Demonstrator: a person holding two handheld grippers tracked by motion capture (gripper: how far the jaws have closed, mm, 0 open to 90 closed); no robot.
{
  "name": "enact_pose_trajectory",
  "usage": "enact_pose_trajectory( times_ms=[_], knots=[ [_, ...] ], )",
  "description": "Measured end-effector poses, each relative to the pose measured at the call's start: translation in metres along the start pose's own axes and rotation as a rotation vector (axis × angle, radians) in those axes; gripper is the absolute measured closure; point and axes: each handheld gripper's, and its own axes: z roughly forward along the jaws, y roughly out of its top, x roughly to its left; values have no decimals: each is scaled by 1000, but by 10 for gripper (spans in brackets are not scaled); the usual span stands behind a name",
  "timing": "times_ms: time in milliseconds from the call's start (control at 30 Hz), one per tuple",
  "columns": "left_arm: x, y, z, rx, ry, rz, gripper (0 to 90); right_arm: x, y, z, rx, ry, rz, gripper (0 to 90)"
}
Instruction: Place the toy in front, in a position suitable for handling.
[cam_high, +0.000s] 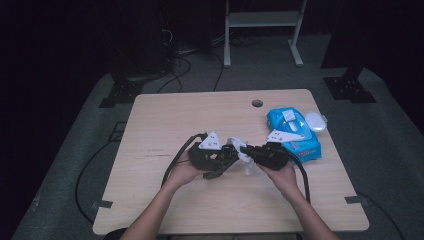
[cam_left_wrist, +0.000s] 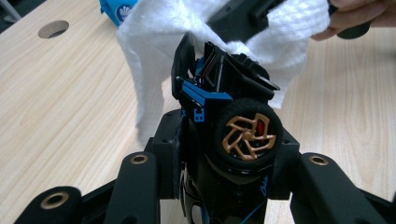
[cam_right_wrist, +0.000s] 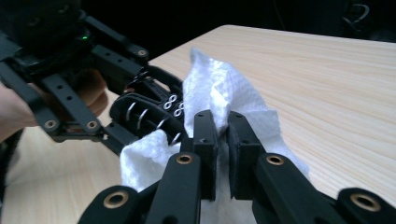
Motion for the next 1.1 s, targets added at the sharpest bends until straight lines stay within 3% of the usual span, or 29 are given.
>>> enact_pose_trajectory(
  times_ms=[167,233,367,500,533,600,667,800,867,1000,1067,1100],
  knots=[
    [-3,2,1,-7,-6,2,572,6,7,-6,-52,18,0,828],
    [-3,2,2,-20,-14,-1,572,12,12,-8,-65,28,-34,827],
    [-3,3,-1,-28,-9,-2,572,11,9,-5,-42,14,-39,827],
    [1,1,-6,-49,2,-22,572,-1,0,-2,4,-27,-13,827],
    [2,0,-8,-53,4,-29,572,-8,-3,-2,4,-12,25,828],
    [2,0,-7,-51,8,-26,572,-9,-5,-2,1,1,37,828],
    [2,0,-6,-58,-5,-30,572,-6,-6,2,9,32,42,828],
    [0,1,-6,-59,-1,-23,572,-4,-4,3,3,40,44,828],
    [0,2,-7,-79,-19,-40,571,-4,-2,-2,-22,54,60,829],
    [-2,4,-5,-78,-18,-30,572,-3,2,-6,-44,60,63,831],
    [-4,5,-2,-79,-25,-25,573,0,9,-12,-83,99,77,831],
    [-4,5,-2,-79,-25,-25,573,3,11,-12,-78,94,57,830]
  ],
)
